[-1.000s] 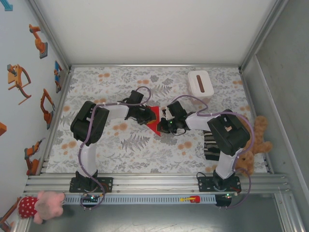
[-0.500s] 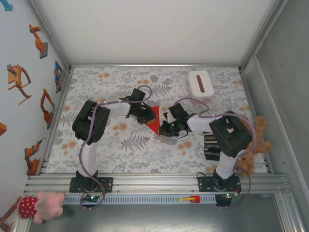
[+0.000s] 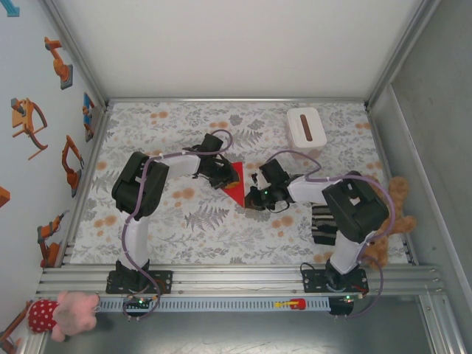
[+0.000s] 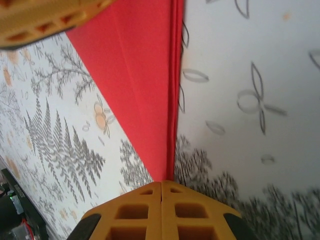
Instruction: Fold a paper plane with a square sheet of paper (pick it up from the middle)
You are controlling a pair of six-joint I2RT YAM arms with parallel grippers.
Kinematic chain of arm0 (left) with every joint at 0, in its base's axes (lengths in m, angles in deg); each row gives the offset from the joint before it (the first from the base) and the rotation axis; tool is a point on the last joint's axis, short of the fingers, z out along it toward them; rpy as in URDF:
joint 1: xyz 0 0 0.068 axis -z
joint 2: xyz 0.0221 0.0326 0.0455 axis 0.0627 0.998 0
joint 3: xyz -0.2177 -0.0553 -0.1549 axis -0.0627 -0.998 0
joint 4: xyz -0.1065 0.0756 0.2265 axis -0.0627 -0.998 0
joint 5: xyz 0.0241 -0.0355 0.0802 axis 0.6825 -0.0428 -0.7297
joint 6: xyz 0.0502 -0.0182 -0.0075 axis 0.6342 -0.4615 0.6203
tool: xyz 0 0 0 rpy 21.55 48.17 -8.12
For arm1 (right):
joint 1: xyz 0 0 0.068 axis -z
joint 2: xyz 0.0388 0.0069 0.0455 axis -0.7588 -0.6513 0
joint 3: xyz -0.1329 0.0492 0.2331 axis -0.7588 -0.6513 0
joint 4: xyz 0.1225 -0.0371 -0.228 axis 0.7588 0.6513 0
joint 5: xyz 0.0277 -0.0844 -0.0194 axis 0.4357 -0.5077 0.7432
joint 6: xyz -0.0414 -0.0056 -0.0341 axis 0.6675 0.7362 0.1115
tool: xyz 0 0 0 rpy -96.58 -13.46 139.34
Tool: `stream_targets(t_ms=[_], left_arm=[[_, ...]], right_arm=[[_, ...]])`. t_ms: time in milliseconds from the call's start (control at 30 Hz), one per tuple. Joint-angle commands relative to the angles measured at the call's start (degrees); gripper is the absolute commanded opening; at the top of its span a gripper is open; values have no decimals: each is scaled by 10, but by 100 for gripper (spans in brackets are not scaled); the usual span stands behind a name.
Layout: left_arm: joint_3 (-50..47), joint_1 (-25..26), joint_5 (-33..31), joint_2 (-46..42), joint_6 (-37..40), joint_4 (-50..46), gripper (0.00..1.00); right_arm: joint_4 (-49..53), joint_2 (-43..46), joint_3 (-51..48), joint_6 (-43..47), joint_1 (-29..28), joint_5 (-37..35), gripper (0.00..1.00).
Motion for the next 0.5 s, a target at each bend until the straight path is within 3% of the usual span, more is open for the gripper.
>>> stream_targets(t_ms=[0,167,467], left_arm=[[-17,1,-79,48,-7,-76,17],[-10,3,-77,49,-7,-81,17],[-9,5,-72,47,-9,-83,16]], right_arm=[[14,63,-8,3,1,-14,1],[2,66,24,-1,1,-60,0],[-27,-39,75,-15,-5,-28,0]])
